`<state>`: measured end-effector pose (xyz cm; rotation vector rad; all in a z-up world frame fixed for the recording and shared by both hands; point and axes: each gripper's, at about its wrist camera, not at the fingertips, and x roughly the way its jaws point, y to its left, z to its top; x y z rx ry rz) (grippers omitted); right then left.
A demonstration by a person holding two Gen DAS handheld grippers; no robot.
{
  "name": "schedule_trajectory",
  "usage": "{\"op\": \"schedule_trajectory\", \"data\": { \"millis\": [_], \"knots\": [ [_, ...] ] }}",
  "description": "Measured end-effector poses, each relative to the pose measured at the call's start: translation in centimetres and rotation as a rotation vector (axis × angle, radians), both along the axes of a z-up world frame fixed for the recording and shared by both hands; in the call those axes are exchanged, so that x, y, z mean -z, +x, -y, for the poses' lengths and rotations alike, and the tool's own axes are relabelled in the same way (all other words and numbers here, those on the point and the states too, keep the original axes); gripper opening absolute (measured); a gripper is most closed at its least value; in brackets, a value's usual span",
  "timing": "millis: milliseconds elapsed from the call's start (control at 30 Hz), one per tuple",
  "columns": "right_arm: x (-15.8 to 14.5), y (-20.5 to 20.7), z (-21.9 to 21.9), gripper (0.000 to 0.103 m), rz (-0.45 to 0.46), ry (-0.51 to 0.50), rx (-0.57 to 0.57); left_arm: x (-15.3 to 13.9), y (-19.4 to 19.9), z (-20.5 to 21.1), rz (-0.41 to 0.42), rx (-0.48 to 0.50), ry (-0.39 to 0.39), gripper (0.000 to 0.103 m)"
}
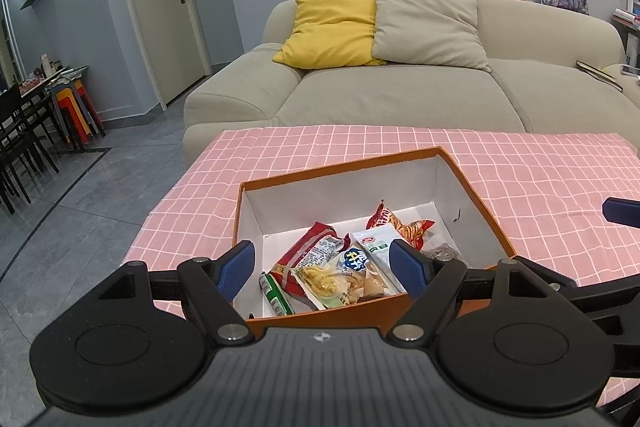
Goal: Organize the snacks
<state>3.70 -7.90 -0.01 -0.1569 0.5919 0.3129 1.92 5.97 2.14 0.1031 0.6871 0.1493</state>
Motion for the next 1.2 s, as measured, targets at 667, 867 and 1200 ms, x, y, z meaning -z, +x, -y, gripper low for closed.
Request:
{"op": "schedule_trajectory", "data": {
  "millis": [667,867,1200],
  "knots": [
    [0.23,0.11,-0.07,0.099,-0.006,-0.008,-0.009,0.03,-0.08,-0.39,-0.002,0.008,0.002,0.09],
    [0.25,0.08,-0.1,0.099,-0.006,-0.009,-0.009,0.02,-0.08,-0.4,-0.002,0.007,0.002,0.09],
    [0.4,0.17,0.04,0.099,-0.013,-0.007,-0.013,0.07,-0.11,-0.5,-0.004,0.018,0.004,0.089]
  ]
}}
